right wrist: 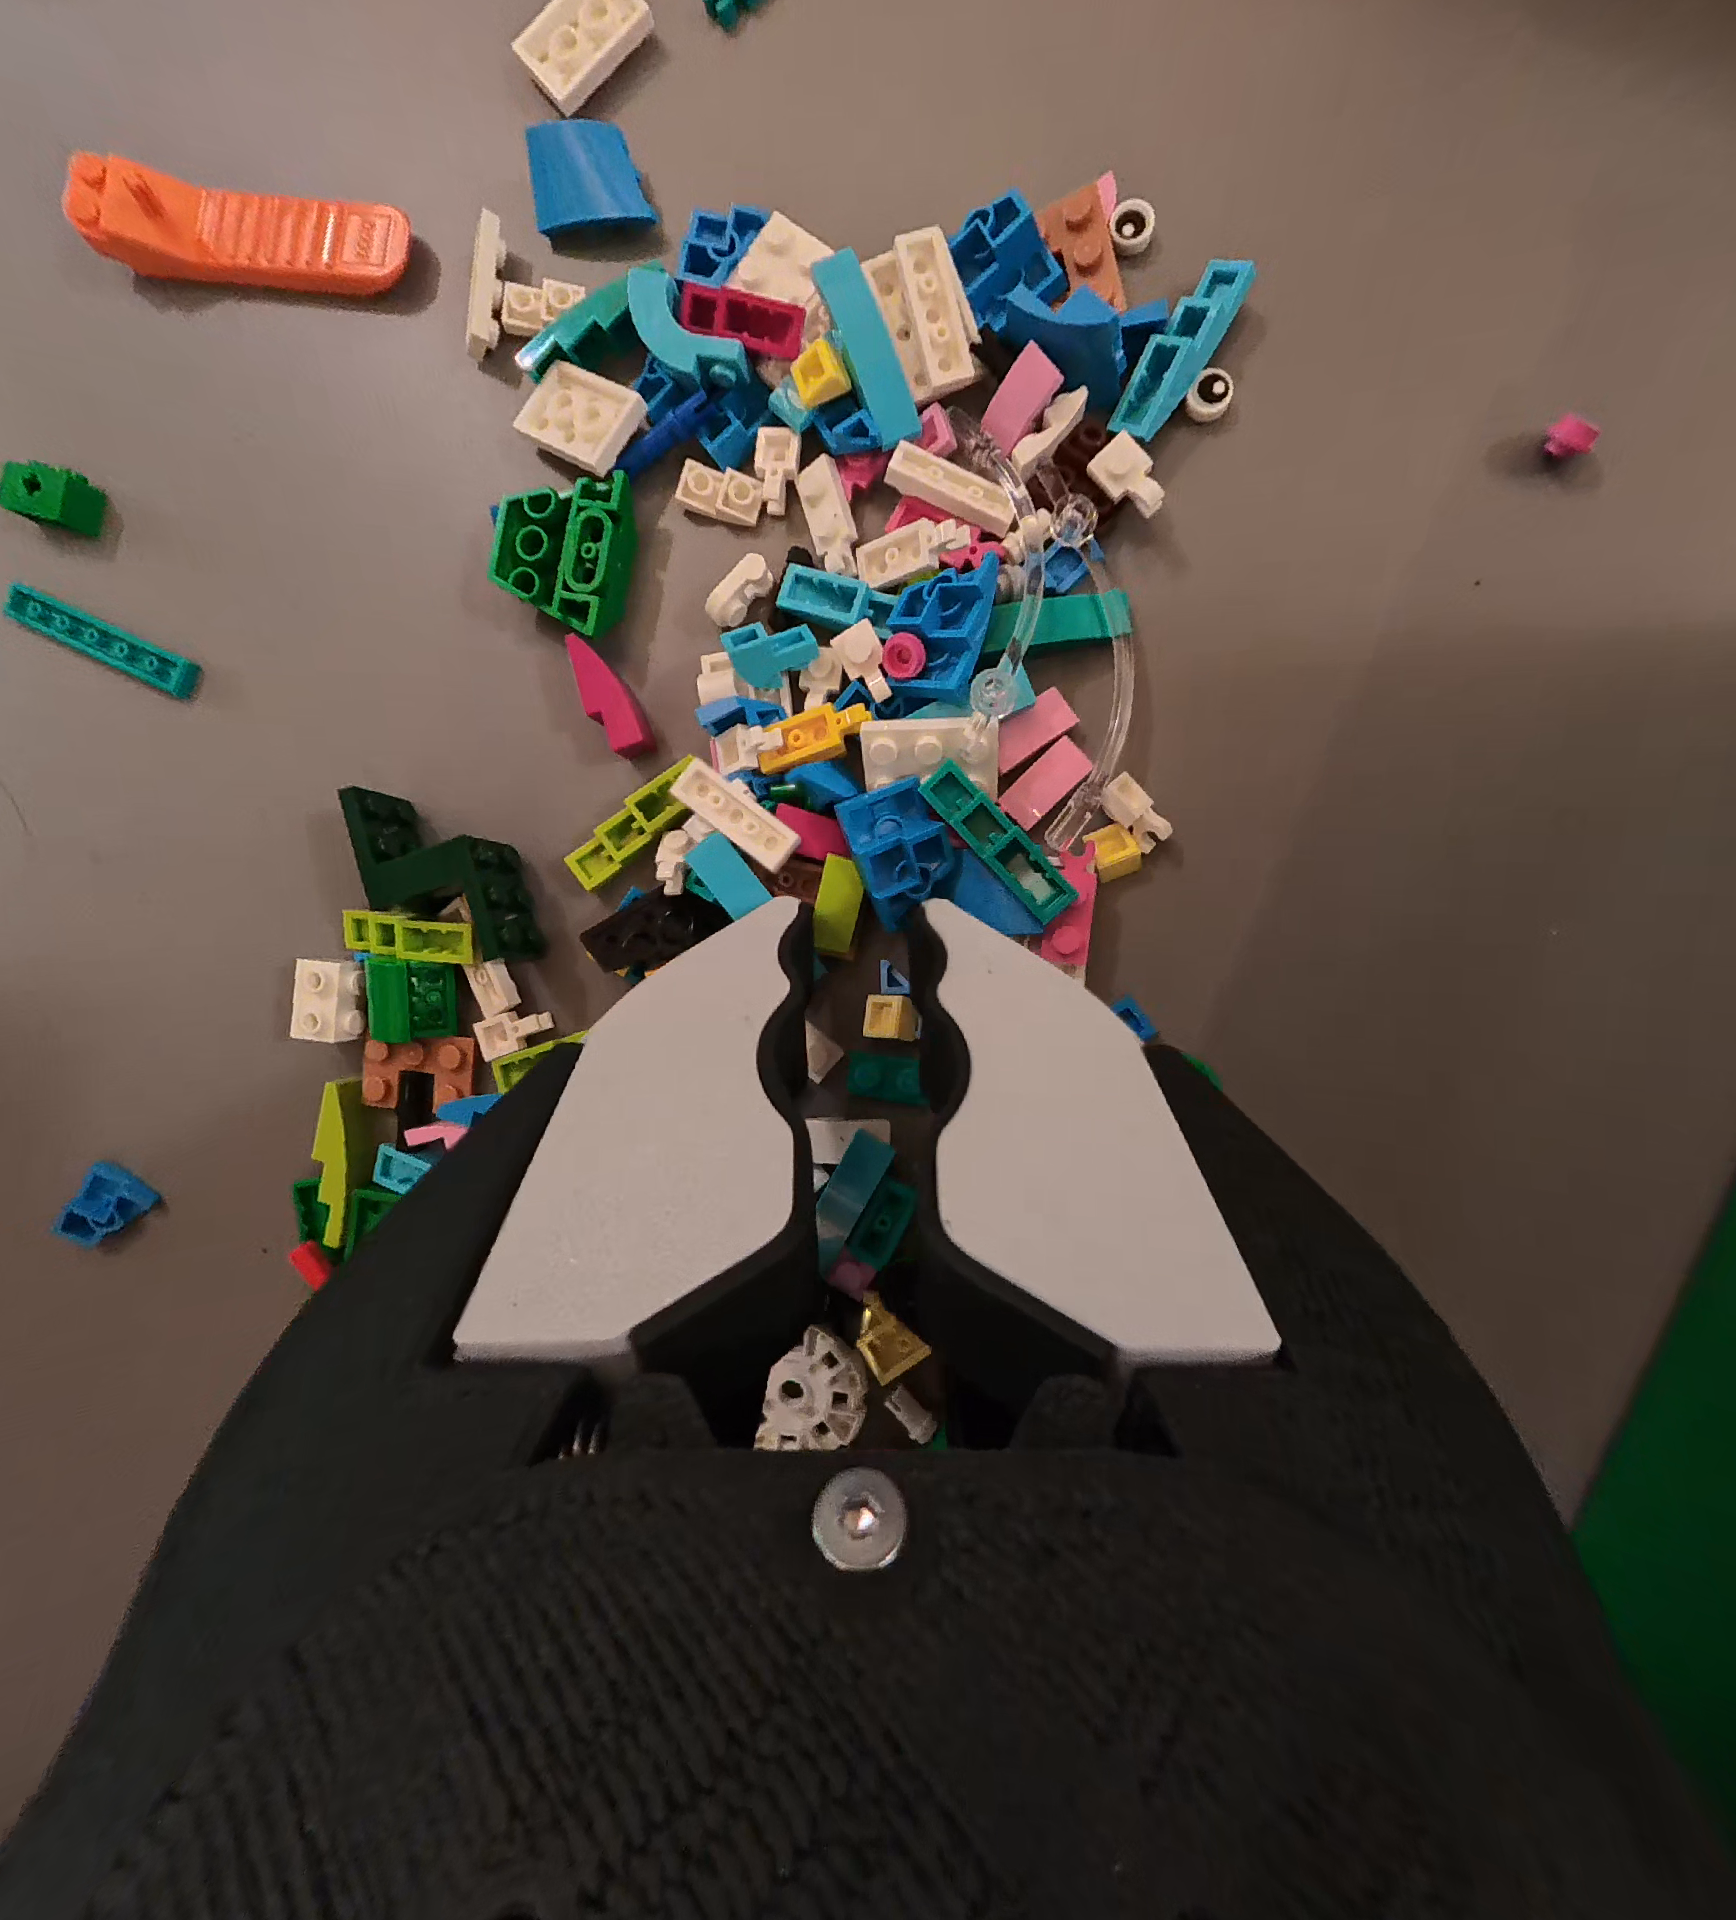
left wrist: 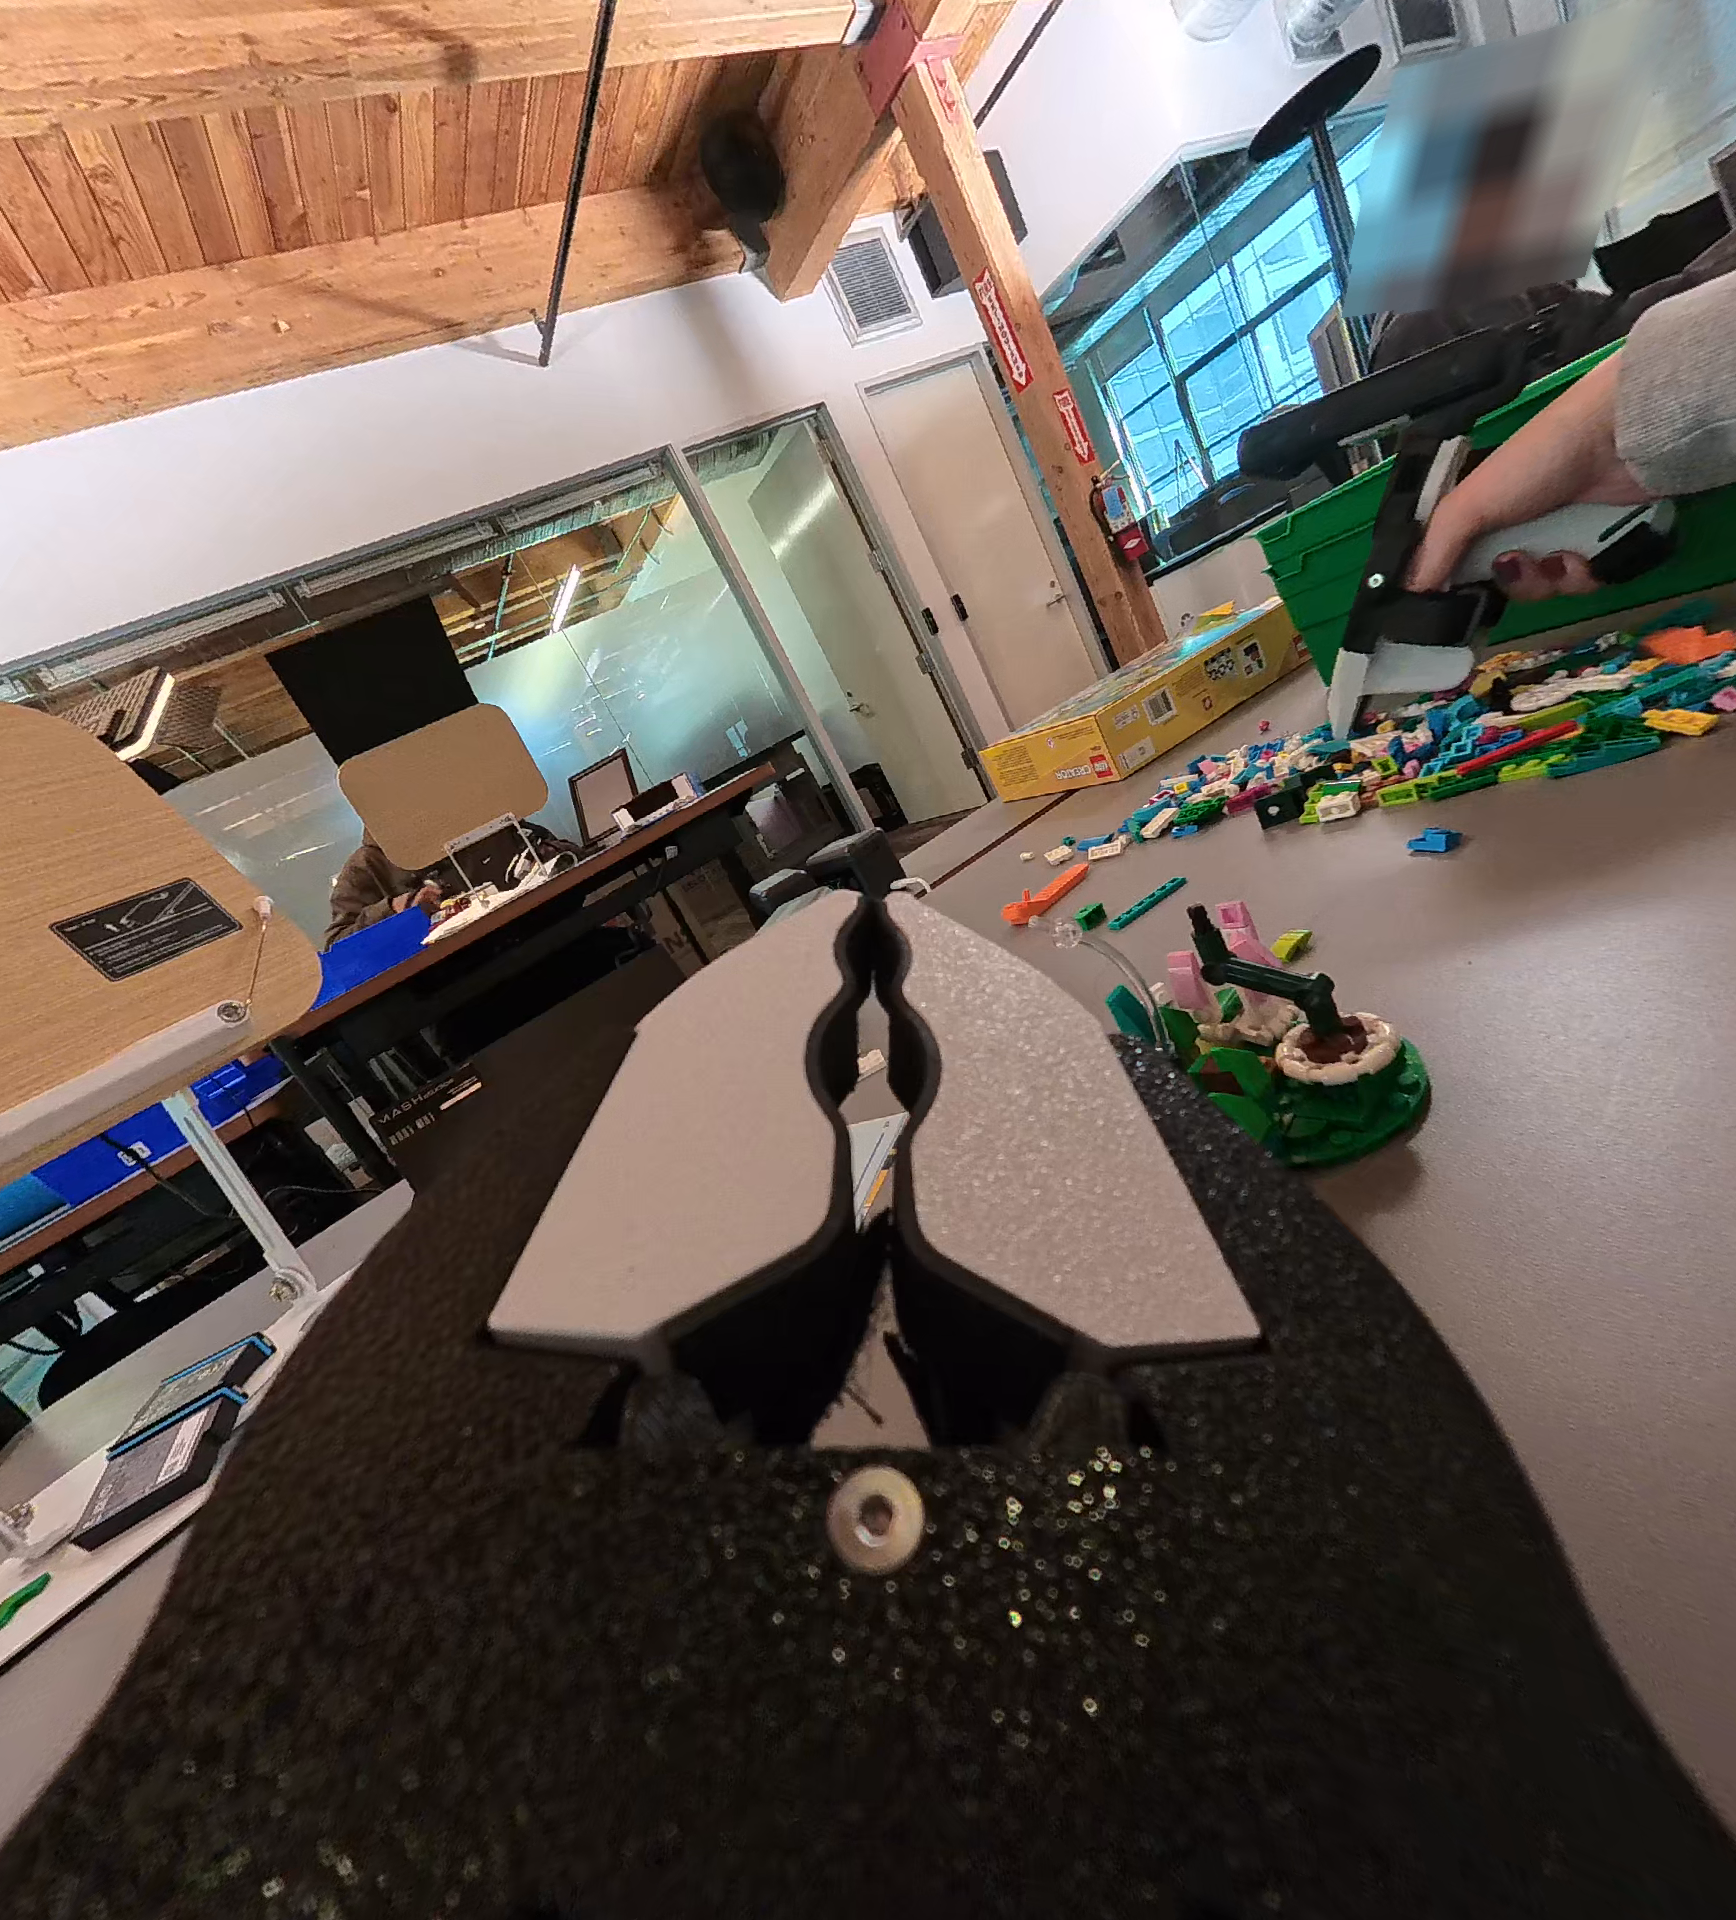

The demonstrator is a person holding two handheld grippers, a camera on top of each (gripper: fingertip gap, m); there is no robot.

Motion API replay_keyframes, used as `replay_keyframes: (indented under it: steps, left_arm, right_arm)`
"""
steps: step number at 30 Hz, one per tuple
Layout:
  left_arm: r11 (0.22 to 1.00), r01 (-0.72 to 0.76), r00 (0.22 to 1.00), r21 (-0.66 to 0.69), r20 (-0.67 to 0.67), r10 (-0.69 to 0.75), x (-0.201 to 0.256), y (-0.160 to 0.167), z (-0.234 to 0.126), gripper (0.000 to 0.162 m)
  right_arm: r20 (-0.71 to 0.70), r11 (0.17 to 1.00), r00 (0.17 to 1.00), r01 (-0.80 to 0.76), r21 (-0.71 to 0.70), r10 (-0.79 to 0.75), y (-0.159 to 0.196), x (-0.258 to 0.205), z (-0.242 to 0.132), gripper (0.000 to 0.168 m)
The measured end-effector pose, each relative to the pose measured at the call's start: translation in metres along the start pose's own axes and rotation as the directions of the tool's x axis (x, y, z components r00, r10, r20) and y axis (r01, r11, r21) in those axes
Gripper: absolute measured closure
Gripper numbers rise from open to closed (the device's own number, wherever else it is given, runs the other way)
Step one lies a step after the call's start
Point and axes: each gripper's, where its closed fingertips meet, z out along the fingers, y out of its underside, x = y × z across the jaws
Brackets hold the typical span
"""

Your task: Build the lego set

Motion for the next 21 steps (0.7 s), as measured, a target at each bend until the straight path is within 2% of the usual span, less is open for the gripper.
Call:
replay_keyframes:
  steps: [5, 8, 21]
  left_arm:
    - [1.000, -0.001, 1.000, 0.001, -0.002, 0.001, 0.000, 0.000, 0.000, 0.162]
    - [1.000, -0.002, 1.000, 0.001, -0.003, 0.002, 0.000, 0.000, 0.000, 0.162]
    - [1.000, -0.004, 1.000, 0.001, -0.004, 0.004, 0.000, 0.000, 0.000, 0.162]
  right_arm:
    - [-0.020, 1.000, 1.000, -0.023, 0.009, 0.023, -0.002, 0.003, 0.000, 0.155]
    - [-0.044, 0.999, 0.998, -0.036, 0.019, 0.037, -0.003, 0.007, 0.000, 0.167]
    - [-0.042, 0.996, 0.998, -0.038, 0.078, 0.041, -0.003, 0.010, -0.011, 0.167]
